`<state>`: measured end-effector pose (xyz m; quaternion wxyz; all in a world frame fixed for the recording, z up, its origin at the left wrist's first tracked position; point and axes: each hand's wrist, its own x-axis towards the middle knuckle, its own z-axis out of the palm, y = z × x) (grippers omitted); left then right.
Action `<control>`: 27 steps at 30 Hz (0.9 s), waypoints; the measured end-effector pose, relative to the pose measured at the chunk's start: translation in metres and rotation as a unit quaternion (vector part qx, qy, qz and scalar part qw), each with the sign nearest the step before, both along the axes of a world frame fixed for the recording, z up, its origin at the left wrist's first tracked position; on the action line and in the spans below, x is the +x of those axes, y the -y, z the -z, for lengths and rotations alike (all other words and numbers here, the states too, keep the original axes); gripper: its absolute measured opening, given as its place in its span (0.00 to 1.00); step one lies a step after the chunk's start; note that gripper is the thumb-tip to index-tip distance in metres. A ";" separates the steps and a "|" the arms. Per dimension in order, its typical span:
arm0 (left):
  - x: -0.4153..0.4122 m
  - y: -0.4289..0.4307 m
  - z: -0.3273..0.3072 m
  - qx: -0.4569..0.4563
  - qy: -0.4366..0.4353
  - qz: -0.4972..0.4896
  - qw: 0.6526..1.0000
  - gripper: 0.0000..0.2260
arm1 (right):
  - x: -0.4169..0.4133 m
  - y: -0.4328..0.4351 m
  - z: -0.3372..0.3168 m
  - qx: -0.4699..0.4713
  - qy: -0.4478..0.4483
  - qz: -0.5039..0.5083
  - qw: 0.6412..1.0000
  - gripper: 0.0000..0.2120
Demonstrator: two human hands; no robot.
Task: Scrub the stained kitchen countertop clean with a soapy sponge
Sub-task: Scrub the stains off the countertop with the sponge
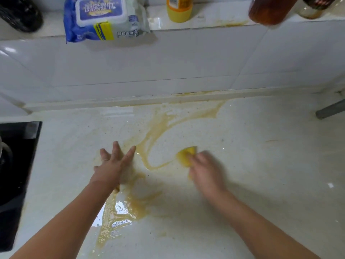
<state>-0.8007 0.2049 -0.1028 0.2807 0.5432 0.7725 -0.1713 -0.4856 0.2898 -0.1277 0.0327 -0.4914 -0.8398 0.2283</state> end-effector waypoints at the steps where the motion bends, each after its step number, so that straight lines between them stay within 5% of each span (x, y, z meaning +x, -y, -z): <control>1: 0.000 -0.001 0.000 0.003 -0.002 0.002 1.000 0.74 | 0.022 -0.025 0.002 0.015 0.013 0.077 0.997 0.17; 5: 0.003 -0.006 -0.005 0.006 -0.005 0.006 1.000 0.72 | 0.071 -0.128 -0.002 0.075 0.037 0.395 0.915 0.10; 8: 0.005 -0.007 -0.005 0.001 -0.007 -0.003 1.000 0.71 | 0.024 -0.163 -0.004 0.040 0.009 0.437 0.898 0.16; 11: 0.004 -0.008 -0.002 0.005 -0.001 -0.008 1.000 0.71 | -0.060 -0.151 0.000 0.073 -0.040 0.330 0.940 0.17; 13: 0.003 -0.008 0.001 0.004 0.001 -0.009 1.000 0.72 | -0.106 -0.117 0.004 0.085 0.010 0.127 0.988 0.18; 15: 0.001 -0.007 0.002 0.002 0.007 -0.013 1.000 0.72 | -0.126 -0.064 -0.001 0.053 0.031 -0.065 0.996 0.21; 17: -0.002 -0.006 0.003 0.002 0.007 -0.011 1.000 0.72 | -0.113 -0.032 -0.006 0.015 -0.001 -0.126 0.992 0.21; 21: -0.005 -0.005 0.005 0.004 0.011 -0.008 1.000 0.72 | -0.031 -0.076 -0.001 0.050 0.001 0.079 0.996 0.19; 24: -0.005 -0.005 0.005 0.002 0.008 -0.011 1.000 0.73 | 0.031 -0.152 -0.001 0.079 0.044 0.341 0.936 0.13; 27: -0.005 -0.005 0.009 0.002 0.004 -0.010 1.000 0.74 | 0.041 -0.204 -0.003 0.035 0.059 0.470 0.880 0.15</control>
